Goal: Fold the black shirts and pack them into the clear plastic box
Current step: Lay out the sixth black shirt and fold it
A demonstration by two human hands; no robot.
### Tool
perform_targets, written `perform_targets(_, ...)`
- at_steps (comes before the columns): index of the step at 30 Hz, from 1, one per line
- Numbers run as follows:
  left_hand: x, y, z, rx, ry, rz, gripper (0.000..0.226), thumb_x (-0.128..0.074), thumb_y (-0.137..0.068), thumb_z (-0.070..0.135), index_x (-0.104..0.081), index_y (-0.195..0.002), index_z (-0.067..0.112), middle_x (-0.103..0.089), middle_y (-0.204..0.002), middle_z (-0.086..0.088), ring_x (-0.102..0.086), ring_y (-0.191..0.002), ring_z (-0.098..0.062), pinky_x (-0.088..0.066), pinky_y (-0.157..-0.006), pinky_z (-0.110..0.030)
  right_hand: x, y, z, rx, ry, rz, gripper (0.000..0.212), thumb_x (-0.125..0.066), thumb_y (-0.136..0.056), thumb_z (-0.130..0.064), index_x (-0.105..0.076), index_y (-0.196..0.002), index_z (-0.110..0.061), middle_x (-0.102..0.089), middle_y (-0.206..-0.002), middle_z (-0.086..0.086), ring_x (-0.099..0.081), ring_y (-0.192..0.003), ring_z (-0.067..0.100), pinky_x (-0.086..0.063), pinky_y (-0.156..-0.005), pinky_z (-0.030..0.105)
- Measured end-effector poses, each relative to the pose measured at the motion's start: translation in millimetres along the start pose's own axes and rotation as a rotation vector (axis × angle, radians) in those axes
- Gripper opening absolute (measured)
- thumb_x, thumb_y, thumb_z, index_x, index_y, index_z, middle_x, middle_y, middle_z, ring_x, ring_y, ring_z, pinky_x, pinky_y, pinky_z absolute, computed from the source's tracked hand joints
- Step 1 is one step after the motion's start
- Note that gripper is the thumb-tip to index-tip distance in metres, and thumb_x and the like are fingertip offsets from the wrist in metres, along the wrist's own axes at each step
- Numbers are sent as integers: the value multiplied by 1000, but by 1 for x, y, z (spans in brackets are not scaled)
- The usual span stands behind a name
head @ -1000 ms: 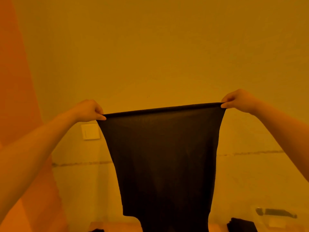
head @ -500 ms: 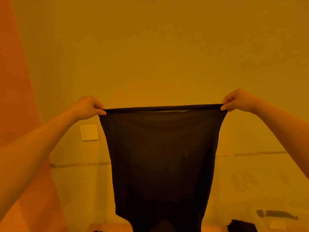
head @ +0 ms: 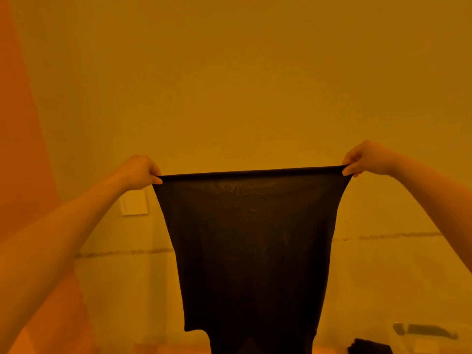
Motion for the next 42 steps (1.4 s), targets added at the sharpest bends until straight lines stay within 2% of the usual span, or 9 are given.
perform_targets(5,-20,-11,2,60,60,0,26,-64,-86,19,-67,-106,3,-63,-111,-16,-55,-106,-28,-40,-82,-32,-9,-8,7,-26,-8,-8,9,-72,-76,-5,-65,-78,-1,-60,-66,7,-54,-63,15,-42,-61,24)
perform_targets(11,-60,-27,5,105,82,-26,20,-66,-84,16,-69,-100,3,-66,-102,-16,-58,-98,-29,-43,-80,-35,-43,-32,30,-97,-22,-60,15,-73,-76,-7,-61,-67,-6,-59,-63,8,-53,-60,15,-41,-57,25)
perform_targets(18,-72,-55,16,195,214,168,19,-63,-86,15,-69,-100,4,-67,-99,-15,-59,-96,-31,-46,-78,-39,-55,-73,45,-120,-178,115,7,-67,-82,-5,-67,-84,1,-58,-62,3,-52,-60,15,-42,-67,30)
perform_targets(21,-63,-66,16,191,282,218,18,-63,-87,14,-69,-98,3,-67,-98,-16,-60,-94,-31,-44,-77,-37,-49,-87,41,-82,-202,205,10,-67,-82,-7,-68,-84,3,-57,-59,3,-52,-62,21,-39,-59,29)
perform_targets(25,-45,-65,14,147,458,283,18,-59,-89,13,-68,-97,-1,-60,-84,-12,-55,-82,-26,-36,-68,-29,-35,-87,38,-33,-286,307,6,-67,-81,-6,-68,-84,0,-58,-55,-4,-54,-49,1,-39,-51,19)
perform_targets(32,-59,23,5,144,686,223,8,-56,-91,10,-64,-92,10,-54,-70,-9,-48,-61,-14,-33,-48,-13,-43,4,29,-56,-357,210,7,-66,-82,-5,-63,-76,-7,-55,-62,4,-43,-34,-2,-29,-33,9)
perform_targets(35,-86,83,-8,119,643,118,13,-59,-87,6,-64,-79,14,-52,-60,1,-49,-47,3,-33,-47,-10,-67,67,40,-116,-354,118,16,-68,-78,0,-63,-67,-12,-62,-53,-1,-46,-39,1,-31,-38,7)
perform_targets(39,-126,178,-11,133,697,-59,27,-61,-84,0,-61,-70,23,-53,-55,3,-46,-45,2,-32,-45,-10,-108,159,52,-204,-335,14,22,-69,-76,4,-64,-61,-11,-53,-57,10,-45,-41,1,-33,-43,9)
perform_targets(42,-156,255,-8,183,755,-169,24,-59,-86,-1,-63,-71,18,-52,-42,8,-44,-37,2,-30,-42,-10,-143,231,67,-281,-346,-83,18,-81,-68,-23,-68,-55,-24,-62,-61,14,-53,-52,6,-42,-54,17)
Point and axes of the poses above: each hand's wrist, its own y-axis away from the middle knuckle, its own x-axis out of the back of the hand, z = x × y, the point moved 2 cm from there along -y, towards the middle knuckle
